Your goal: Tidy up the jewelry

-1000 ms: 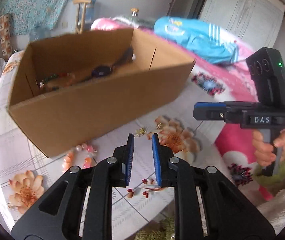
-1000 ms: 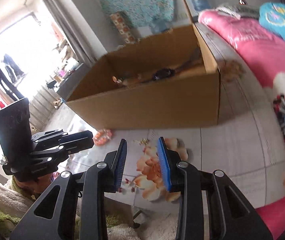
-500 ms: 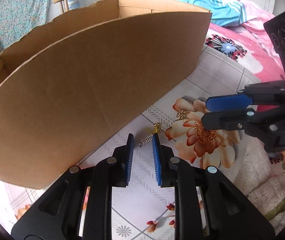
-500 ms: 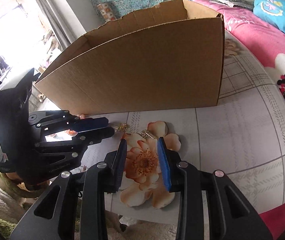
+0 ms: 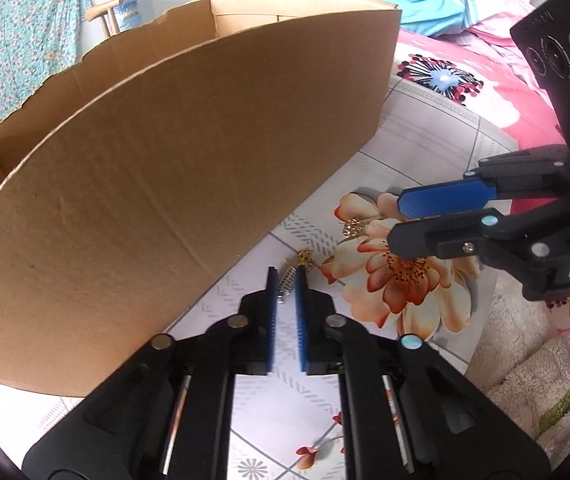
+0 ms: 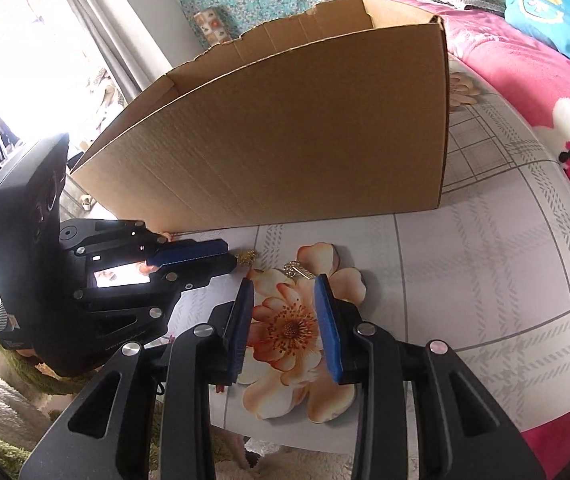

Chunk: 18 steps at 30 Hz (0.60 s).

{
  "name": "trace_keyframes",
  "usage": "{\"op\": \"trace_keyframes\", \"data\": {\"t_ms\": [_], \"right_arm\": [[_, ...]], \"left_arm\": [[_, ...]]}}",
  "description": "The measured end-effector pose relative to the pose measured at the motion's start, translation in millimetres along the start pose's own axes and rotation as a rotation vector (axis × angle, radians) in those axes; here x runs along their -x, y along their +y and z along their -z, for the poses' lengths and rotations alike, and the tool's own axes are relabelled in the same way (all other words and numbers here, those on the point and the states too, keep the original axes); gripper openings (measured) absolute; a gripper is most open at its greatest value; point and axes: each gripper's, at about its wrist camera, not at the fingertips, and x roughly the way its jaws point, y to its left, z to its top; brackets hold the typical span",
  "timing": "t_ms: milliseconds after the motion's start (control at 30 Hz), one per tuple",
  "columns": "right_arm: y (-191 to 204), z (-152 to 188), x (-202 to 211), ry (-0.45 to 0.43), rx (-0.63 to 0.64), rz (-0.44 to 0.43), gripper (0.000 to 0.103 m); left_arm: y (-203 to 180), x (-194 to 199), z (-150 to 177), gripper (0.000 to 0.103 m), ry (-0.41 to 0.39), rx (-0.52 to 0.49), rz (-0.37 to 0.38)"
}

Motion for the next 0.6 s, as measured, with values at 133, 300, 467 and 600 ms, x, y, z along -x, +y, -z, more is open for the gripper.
{"op": "trace_keyframes", "data": {"t_ms": [133, 300, 467, 600], "right_arm": [[-1, 1, 3, -0.007, -0.006, 0.004, 0.031], [0, 2, 5, -0.014, -0.010, 0.001, 0.031], [6, -1, 8, -0.024, 0.009, -0.026, 0.031], [25, -6, 1, -0.030, 0.083, -0.017, 0.032]], "left_arm": [[-3, 2, 3, 0.004, -0.007, -0.003, -0.012], [1, 7, 10, 0.004, -0.012, 0.036, -0.008], [8, 14, 20, 0.004, -0.015, 0.089, -0.010], [14, 18, 27, 0.004, -0.021, 0.133, -0.011]]}}
